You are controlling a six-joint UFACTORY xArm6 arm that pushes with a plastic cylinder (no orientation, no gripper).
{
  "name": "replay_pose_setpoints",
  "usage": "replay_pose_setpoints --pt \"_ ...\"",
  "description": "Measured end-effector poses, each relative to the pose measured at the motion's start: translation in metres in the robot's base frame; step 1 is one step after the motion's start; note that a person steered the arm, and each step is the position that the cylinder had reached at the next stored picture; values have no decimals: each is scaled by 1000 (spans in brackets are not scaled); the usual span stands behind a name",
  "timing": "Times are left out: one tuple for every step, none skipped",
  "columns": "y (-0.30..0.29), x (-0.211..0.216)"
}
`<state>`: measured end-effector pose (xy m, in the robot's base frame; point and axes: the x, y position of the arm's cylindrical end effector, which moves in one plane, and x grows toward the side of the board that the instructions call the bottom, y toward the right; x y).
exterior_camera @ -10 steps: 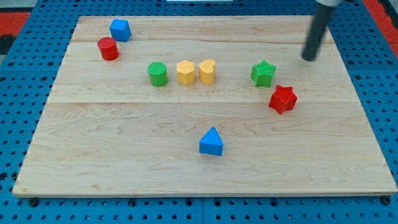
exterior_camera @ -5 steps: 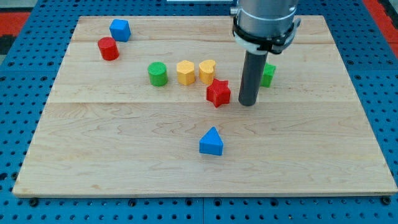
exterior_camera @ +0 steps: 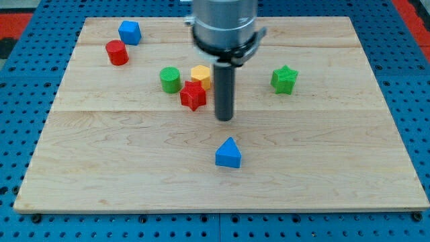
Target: Slide the red star towards the red circle
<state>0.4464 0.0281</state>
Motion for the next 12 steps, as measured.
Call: replay_pose_setpoints --pt "13 -33" --pt "-50 -33" --pt "-140 -24" --pt "-191 -11" --pt "-204 16" --pt "-254 31" --pt "-250 24" --pt "-248 5" --pt "-246 -17" --pt "-235 -23" --pt "-230 -31" --pt "-229 -40"
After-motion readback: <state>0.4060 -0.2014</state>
